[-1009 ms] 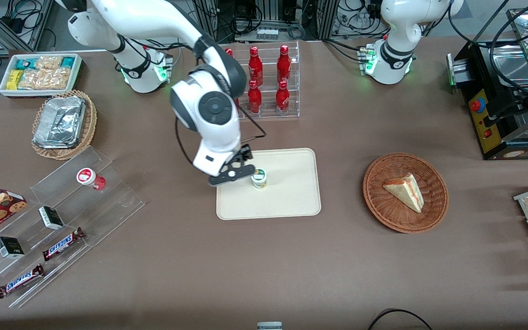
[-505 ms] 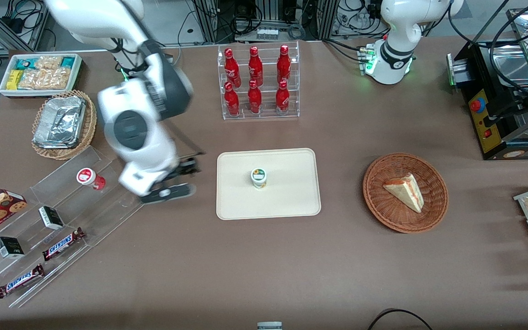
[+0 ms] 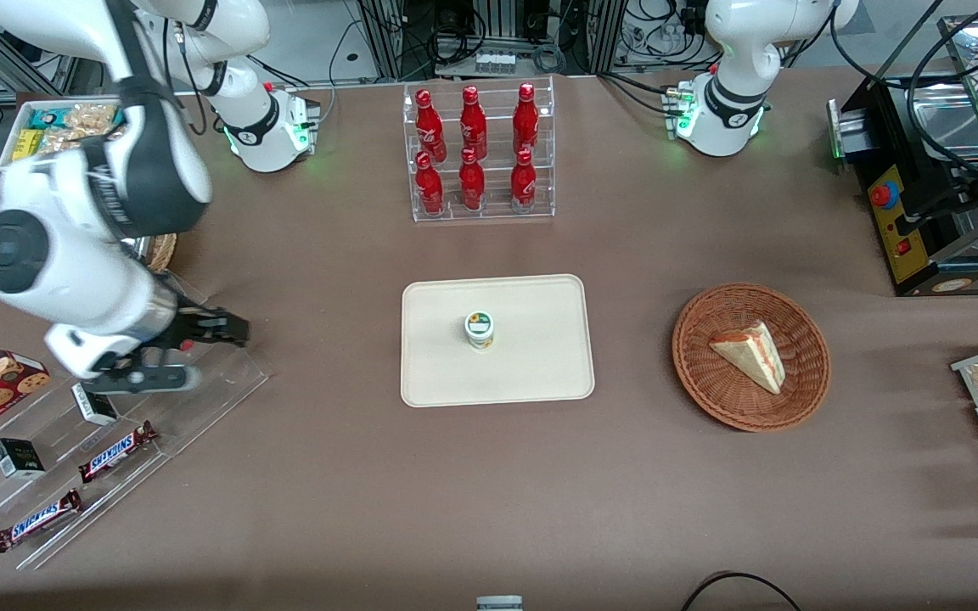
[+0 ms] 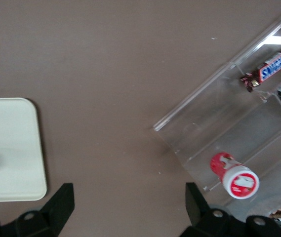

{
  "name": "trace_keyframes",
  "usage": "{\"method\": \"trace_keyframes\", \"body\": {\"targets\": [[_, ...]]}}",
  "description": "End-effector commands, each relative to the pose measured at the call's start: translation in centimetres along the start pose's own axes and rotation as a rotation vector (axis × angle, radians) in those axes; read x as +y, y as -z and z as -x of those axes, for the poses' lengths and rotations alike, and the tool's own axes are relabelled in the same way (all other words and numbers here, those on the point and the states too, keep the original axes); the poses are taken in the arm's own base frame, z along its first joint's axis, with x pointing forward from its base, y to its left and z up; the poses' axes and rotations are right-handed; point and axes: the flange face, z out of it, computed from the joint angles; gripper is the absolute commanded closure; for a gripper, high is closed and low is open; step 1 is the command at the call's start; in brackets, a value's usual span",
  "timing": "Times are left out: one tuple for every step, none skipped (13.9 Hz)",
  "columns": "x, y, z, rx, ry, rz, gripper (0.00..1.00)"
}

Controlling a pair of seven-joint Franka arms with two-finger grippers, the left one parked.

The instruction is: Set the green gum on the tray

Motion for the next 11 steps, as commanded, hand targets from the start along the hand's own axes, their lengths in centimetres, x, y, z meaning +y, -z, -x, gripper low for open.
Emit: {"method": "trace_keyframes", "body": {"targets": [[2.9, 1.3, 2.1, 0.029, -0.025, -0.016, 0.00], [3.7, 2.4, 2.8, 0.040, 0.012, -0.018, 0.00], [4.8, 2.7, 3.2, 0.037, 0.028, -0.017, 0.00], [6.1, 3.2, 3.7, 0.036, 0.017, -0.018, 0.00], [6.5, 3.4, 4.0, 0.023, 0.014, -0.017, 0.00], [6.6, 4.0, 4.7, 0.003, 0.013, -0.015, 0.00], [6.7, 4.6, 5.2, -0.011, 0.011, -0.014, 0.00], [7.4, 5.2, 5.8, -0.017, 0.000, -0.014, 0.00], [7.8, 6.0, 6.4, -0.019, -0.009, -0.014, 0.00], [7.9, 6.6, 6.8, -0.030, -0.012, -0.015, 0.00], [8.1, 7.4, 7.1, -0.047, -0.019, -0.014, 0.00]]}}
